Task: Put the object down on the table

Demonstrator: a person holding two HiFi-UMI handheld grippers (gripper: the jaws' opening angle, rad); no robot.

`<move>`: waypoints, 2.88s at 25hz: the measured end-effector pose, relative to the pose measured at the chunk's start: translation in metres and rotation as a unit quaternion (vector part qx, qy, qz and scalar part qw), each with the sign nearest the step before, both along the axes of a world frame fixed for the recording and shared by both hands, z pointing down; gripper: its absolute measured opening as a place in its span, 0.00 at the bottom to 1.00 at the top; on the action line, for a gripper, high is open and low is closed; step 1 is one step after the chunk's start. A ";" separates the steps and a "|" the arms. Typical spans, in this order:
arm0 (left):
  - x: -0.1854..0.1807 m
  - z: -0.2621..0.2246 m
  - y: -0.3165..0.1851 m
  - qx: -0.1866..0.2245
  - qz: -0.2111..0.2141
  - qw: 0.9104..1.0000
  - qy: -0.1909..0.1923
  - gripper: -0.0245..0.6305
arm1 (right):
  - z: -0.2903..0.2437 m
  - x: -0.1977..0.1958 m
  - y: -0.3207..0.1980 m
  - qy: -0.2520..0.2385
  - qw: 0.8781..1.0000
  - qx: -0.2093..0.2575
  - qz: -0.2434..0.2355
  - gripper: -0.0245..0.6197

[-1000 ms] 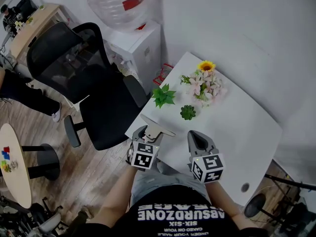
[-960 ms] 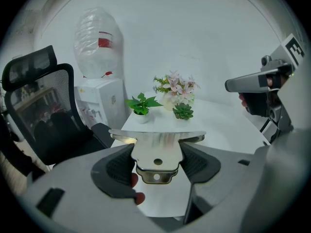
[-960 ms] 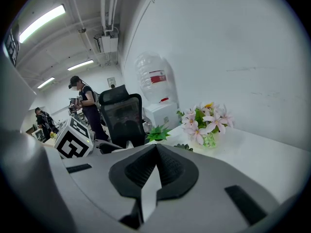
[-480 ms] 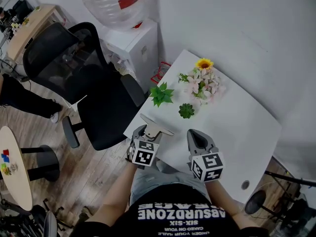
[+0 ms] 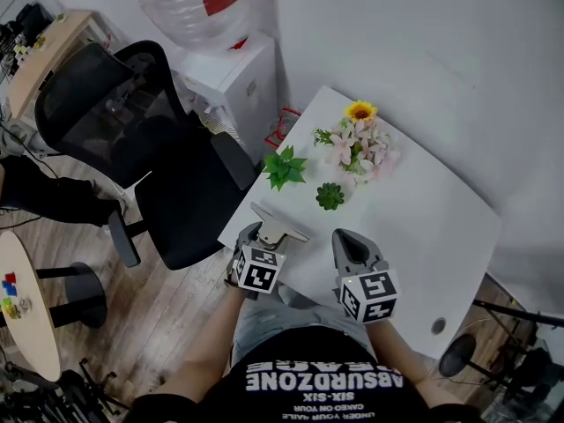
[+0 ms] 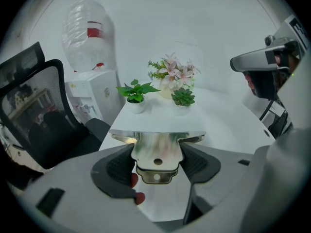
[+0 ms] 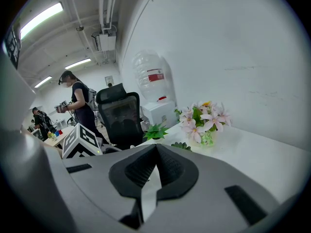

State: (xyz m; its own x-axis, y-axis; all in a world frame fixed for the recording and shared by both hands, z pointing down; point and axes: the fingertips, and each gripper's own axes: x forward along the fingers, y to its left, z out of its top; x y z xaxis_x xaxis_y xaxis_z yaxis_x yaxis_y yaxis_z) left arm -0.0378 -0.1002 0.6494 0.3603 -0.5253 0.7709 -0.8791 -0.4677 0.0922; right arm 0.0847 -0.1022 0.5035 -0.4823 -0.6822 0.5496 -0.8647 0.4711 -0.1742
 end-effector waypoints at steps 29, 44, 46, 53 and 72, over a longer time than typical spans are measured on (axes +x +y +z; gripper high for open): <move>0.006 0.029 0.001 -0.028 0.017 0.999 -0.031 0.47 | 0.003 0.012 0.002 -0.001 1.000 -0.001 0.022 0.03; 0.009 0.037 0.006 -0.036 0.021 0.998 -0.043 0.48 | 0.004 0.016 0.007 -0.001 1.000 -0.002 0.025 0.03; 0.010 0.037 0.006 -0.035 0.022 0.998 -0.045 0.47 | 0.004 0.015 0.007 -0.002 1.000 -0.001 0.024 0.03; 0.010 0.037 0.008 -0.037 0.027 0.997 -0.061 0.48 | 0.001 0.015 0.007 -0.001 1.000 -0.002 0.022 0.03; 0.010 0.045 0.010 -0.081 0.037 0.994 -0.059 0.48 | 0.005 0.012 0.011 -0.004 1.000 0.000 0.010 0.03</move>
